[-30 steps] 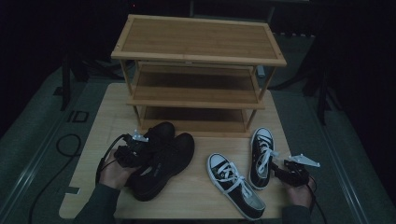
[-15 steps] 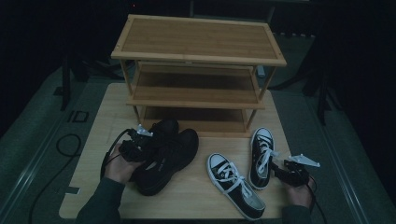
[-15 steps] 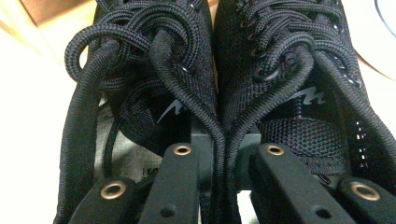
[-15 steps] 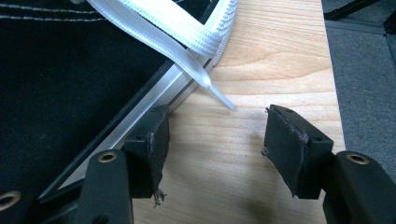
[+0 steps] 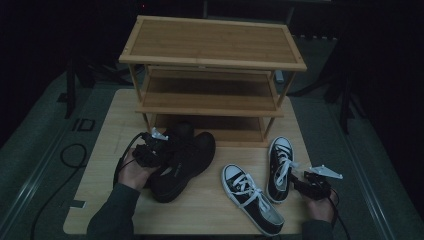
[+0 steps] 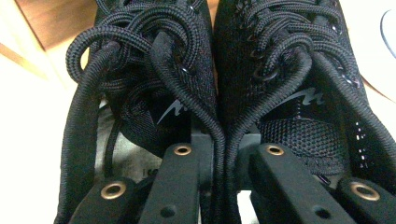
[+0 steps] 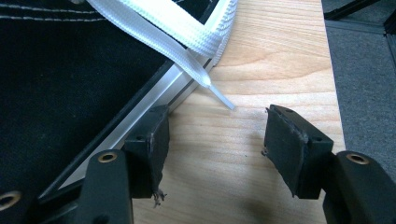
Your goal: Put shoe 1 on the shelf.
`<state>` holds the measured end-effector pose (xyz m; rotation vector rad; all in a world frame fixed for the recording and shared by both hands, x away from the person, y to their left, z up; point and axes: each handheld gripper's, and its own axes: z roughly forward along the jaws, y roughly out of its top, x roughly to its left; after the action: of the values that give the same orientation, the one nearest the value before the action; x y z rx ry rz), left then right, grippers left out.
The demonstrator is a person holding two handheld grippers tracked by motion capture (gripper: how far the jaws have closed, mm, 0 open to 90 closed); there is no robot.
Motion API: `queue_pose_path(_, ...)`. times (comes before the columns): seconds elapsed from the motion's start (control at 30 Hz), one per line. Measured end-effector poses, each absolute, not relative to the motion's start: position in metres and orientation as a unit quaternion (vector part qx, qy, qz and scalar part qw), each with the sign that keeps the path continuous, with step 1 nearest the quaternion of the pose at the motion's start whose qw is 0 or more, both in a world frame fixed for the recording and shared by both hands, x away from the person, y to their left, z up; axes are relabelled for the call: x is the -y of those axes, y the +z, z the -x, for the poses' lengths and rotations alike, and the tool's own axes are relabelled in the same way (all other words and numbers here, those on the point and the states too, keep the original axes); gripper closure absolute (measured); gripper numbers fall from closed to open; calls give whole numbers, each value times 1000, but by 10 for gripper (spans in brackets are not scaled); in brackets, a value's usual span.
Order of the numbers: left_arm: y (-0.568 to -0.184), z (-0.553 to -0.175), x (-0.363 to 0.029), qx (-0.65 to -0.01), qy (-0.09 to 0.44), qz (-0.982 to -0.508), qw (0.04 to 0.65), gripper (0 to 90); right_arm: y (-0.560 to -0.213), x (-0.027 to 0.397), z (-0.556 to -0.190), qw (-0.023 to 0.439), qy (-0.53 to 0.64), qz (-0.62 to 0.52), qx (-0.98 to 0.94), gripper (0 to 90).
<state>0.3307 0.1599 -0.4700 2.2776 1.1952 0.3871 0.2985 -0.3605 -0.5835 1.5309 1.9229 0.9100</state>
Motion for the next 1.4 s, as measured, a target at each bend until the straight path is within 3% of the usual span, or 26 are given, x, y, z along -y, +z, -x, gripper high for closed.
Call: queue_pose_path(1.4, -476, -369, -117, -449, 176, -839, 251, 838, -583, 361, -299, 257, 336, -563, -710, 396)
